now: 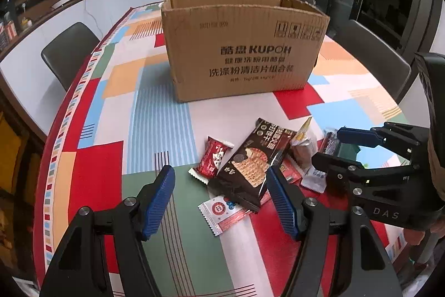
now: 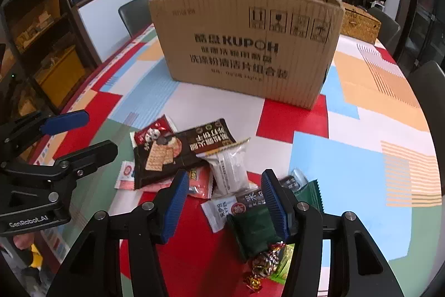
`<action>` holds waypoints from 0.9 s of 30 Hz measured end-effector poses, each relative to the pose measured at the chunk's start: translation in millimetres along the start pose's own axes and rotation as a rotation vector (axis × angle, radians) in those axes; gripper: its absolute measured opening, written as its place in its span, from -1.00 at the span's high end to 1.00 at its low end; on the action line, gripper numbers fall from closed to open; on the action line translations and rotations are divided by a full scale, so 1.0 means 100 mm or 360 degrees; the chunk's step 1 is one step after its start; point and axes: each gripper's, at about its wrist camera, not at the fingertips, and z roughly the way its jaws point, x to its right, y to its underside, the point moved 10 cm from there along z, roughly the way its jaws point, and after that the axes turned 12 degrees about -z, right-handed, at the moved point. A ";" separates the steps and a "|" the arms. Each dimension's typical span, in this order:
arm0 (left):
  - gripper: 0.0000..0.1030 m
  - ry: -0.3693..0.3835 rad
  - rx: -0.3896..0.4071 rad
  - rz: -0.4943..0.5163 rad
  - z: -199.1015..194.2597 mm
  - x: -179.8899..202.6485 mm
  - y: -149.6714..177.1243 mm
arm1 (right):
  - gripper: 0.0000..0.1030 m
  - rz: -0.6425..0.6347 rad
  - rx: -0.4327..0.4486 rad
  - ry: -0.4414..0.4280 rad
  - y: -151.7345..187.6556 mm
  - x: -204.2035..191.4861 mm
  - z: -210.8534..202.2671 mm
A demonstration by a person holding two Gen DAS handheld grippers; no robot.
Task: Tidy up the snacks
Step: 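Move both grippers back toward the remaining snacks, then grasp the red candy stick with left gripper while right grasps white cracker pack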
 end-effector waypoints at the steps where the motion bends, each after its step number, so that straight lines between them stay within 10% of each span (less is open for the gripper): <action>1: -0.31 0.0001 -0.0004 0.0001 0.02 -0.01 0.00 | -0.07 0.0000 -0.0009 0.0000 0.01 0.00 0.02; 27: 0.01 -0.0020 -0.0136 -0.0015 0.69 -0.16 -0.13 | 0.04 0.0034 -0.0139 0.0035 0.05 0.08 0.35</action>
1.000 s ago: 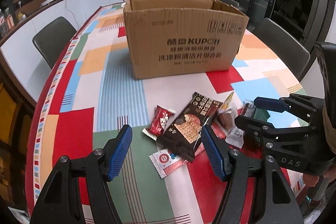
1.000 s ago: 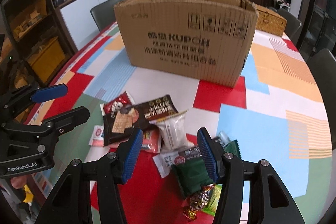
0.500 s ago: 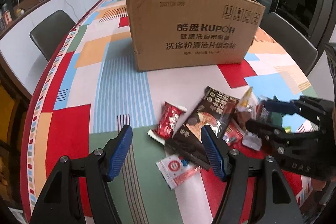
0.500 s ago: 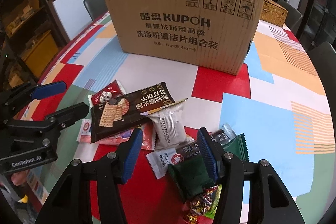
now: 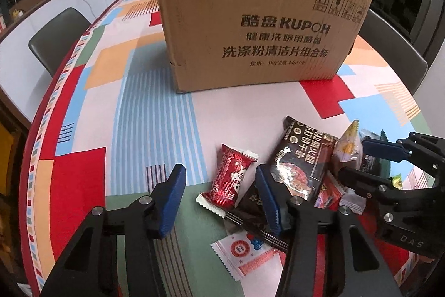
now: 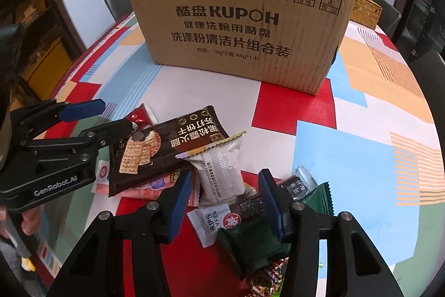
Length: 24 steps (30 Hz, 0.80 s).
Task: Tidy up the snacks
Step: 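Grasp the red candy stick with left gripper while right grasps white cracker pack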
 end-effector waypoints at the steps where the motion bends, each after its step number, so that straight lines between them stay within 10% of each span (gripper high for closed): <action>1: 0.02 0.0002 -0.0007 0.0000 0.01 0.00 0.00 | 0.07 -0.0002 -0.0002 -0.0001 0.00 0.00 0.01; 24: 0.57 0.0062 -0.0101 -0.0058 0.16 0.07 0.01 | 0.39 0.0000 0.0011 -0.0016 -0.07 0.02 0.06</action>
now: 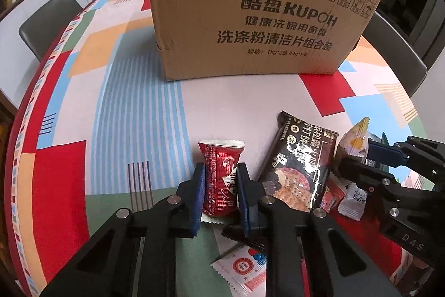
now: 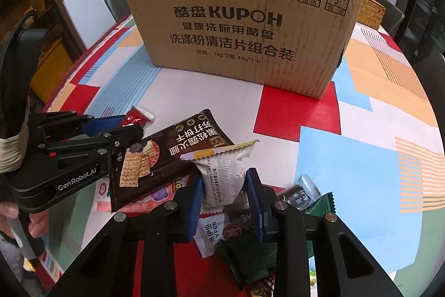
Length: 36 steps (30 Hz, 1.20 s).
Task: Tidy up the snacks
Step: 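Grasp the red candy stick with left gripper while right grasps white cracker pack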
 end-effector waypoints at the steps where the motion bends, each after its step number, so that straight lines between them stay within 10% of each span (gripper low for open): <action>1: 0.57 -0.0003 0.0010 -0.0002 -0.03 0.00 0.00 | 0.39 0.0000 0.0003 -0.0001 0.00 0.00 -0.01; 14: 0.73 0.0022 0.0160 0.0019 -0.47 0.11 -0.02 | 0.39 -0.0012 0.0132 0.0003 -0.09 -0.02 -0.29; 25: 0.43 -0.0027 0.0024 0.0080 -0.07 0.11 -0.06 | 0.39 -0.0009 0.0139 0.0007 -0.18 -0.03 -0.27; 36: 0.57 -0.0053 -0.0030 0.0083 0.19 0.11 -0.10 | 0.39 -0.0007 0.0108 0.0030 -0.24 -0.02 -0.16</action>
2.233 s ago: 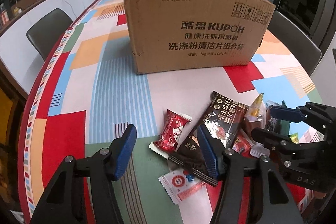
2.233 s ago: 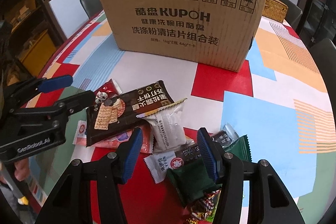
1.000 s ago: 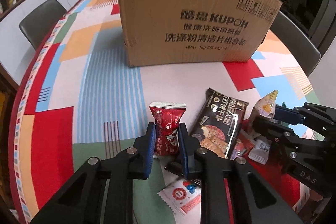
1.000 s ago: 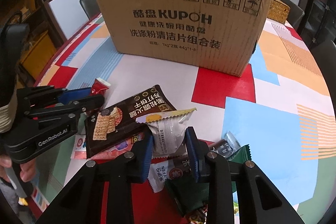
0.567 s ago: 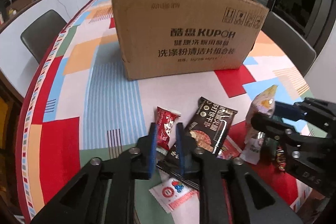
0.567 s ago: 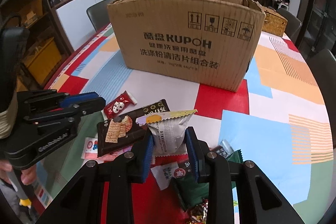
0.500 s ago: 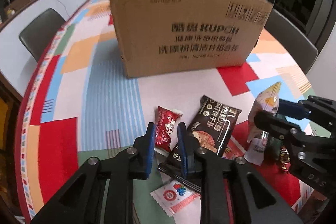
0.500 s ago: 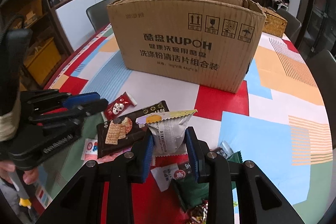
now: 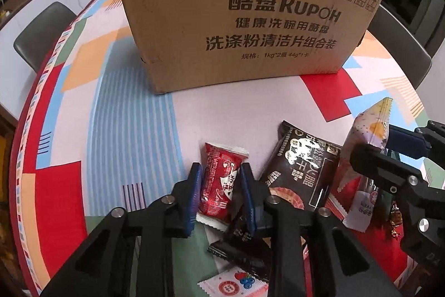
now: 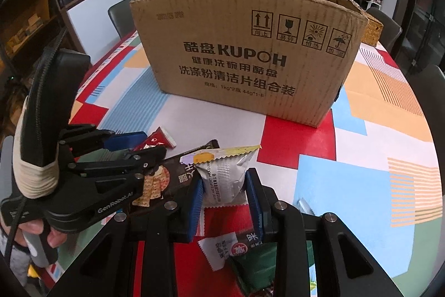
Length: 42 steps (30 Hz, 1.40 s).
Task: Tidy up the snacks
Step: 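Grasp the red candy stick with left gripper while right grasps white cracker pack, then carry both snacks over the box and open both grippers to drop them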
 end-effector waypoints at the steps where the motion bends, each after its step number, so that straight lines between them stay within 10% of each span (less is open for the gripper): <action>1: 0.57 -0.0002 0.0000 0.0004 0.01 0.00 0.00 | 0.39 0.0000 -0.0003 0.0002 0.00 0.00 0.01; 42: 0.58 0.0114 0.0606 -0.0059 -1.58 0.23 -0.76 | 0.39 0.0010 0.0372 0.0075 -0.72 0.29 -0.85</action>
